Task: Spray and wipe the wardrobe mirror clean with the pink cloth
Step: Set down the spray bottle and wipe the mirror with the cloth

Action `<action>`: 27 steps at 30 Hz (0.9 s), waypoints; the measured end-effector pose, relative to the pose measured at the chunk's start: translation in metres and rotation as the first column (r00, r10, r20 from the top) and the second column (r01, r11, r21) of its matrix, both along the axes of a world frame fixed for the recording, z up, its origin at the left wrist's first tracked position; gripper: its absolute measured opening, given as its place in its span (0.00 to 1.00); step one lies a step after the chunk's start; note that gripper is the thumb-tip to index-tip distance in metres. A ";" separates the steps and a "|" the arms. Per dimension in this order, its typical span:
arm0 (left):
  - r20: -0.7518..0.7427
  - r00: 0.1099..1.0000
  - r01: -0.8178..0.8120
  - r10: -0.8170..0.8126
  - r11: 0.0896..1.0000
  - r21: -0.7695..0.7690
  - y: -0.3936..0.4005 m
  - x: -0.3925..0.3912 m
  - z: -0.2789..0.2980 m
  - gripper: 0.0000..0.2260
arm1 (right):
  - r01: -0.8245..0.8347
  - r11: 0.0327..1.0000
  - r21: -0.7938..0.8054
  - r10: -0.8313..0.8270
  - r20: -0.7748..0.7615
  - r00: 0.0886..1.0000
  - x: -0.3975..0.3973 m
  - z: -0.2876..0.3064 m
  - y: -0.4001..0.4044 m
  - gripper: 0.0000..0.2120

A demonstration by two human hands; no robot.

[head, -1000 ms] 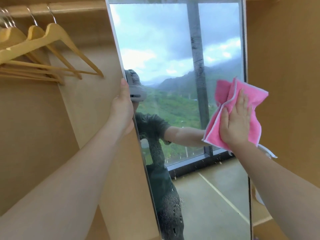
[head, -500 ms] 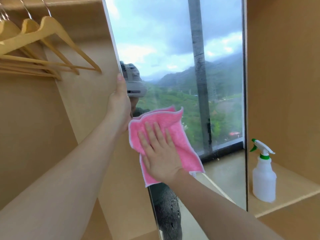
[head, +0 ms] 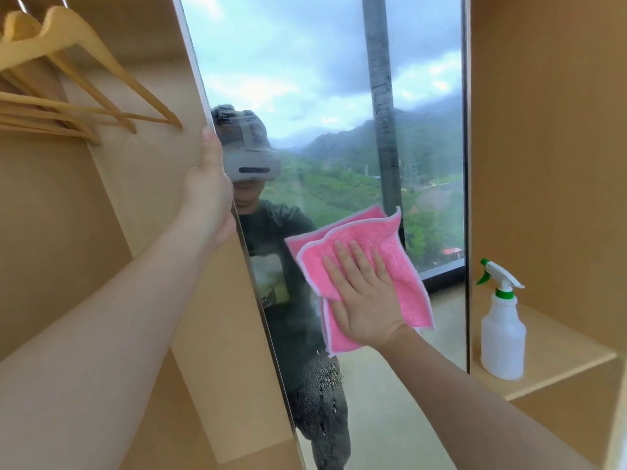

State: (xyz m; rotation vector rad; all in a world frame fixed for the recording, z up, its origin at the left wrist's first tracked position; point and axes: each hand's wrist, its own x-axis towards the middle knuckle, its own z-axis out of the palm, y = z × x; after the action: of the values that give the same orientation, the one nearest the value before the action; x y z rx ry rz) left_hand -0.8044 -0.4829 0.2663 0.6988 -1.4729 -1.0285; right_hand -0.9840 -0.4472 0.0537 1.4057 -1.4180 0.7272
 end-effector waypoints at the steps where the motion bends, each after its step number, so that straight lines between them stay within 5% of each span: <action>1: 0.004 1.000 -0.010 0.010 1.000 -0.020 -0.004 -0.001 0.000 0.20 | 0.020 1.000 -0.007 -0.020 0.009 1.000 -0.017 -0.005 0.006 0.29; 9: -0.141 0.990 -0.014 0.015 1.000 0.012 -0.011 -0.003 0.001 0.23 | 0.115 0.989 -0.093 -0.064 0.429 0.901 -0.101 -0.018 0.045 0.29; 14: -0.055 0.996 -0.052 0.064 0.980 0.193 -0.018 -0.001 -0.042 0.34 | 0.050 0.987 -0.156 0.032 0.484 0.874 -0.094 -0.018 0.044 0.33; 19: 0.047 0.997 -0.081 0.068 0.919 0.386 -0.007 0.002 -0.123 0.30 | 0.052 0.983 -0.174 0.044 0.510 0.859 -0.094 -0.022 0.045 0.32; 24: 0.072 0.994 -0.106 0.081 0.881 0.461 -0.010 0.001 -0.158 0.33 | 0.098 0.973 -0.207 0.074 0.688 0.722 -0.066 -0.040 0.029 0.30; 27: 0.118 0.993 -0.066 0.007 0.862 0.502 -0.013 -0.001 -0.158 0.36 | 0.091 0.976 -0.198 0.053 0.624 0.780 -0.033 -0.049 0.018 0.31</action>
State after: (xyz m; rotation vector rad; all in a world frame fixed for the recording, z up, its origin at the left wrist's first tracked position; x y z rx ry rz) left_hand -0.8054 -0.4964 0.1086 1.1715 -1.2796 -1.3857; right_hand -1.0167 -0.4296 0.0046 1.0029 -1.7817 1.3882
